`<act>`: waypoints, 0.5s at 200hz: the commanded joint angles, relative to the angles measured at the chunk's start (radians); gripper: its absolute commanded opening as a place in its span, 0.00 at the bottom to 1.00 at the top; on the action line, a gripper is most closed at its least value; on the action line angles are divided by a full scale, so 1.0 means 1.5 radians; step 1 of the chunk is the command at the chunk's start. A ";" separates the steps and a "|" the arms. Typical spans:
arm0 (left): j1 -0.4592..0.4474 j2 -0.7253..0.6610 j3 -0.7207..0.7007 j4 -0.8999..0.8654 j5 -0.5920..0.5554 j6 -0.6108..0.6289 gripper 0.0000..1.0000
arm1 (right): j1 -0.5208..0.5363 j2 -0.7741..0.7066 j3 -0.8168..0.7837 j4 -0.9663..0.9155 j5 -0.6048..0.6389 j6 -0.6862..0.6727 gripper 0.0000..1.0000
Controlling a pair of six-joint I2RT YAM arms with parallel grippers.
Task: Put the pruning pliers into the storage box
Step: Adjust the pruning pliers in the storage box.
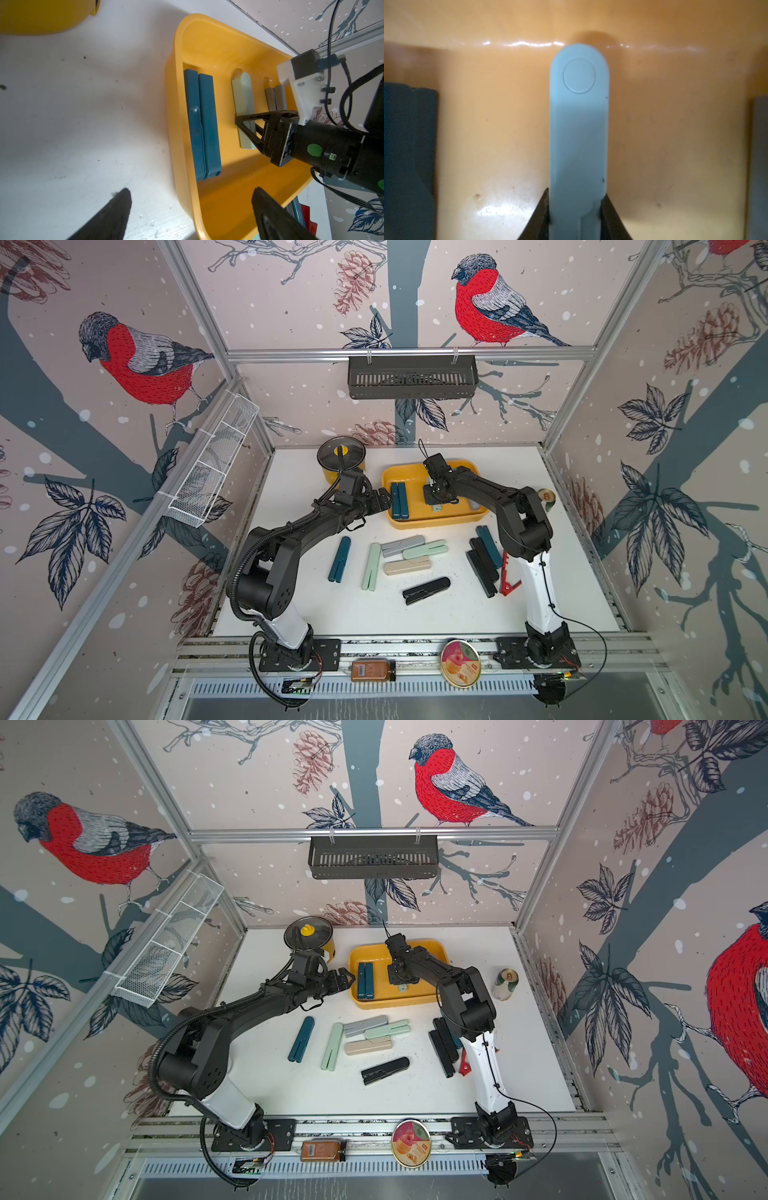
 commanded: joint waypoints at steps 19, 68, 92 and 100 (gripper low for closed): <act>0.001 -0.005 -0.001 0.025 0.000 -0.004 0.91 | 0.001 -0.004 -0.006 0.004 -0.014 0.043 0.45; 0.001 -0.002 -0.001 0.024 0.001 -0.005 0.91 | -0.001 -0.006 -0.004 0.011 -0.028 0.051 0.51; 0.001 -0.003 0.000 0.022 0.000 -0.004 0.91 | -0.001 -0.014 -0.010 0.017 -0.036 0.053 0.58; 0.001 -0.003 0.000 0.022 0.001 -0.005 0.91 | 0.000 -0.021 -0.017 0.026 -0.041 0.052 0.60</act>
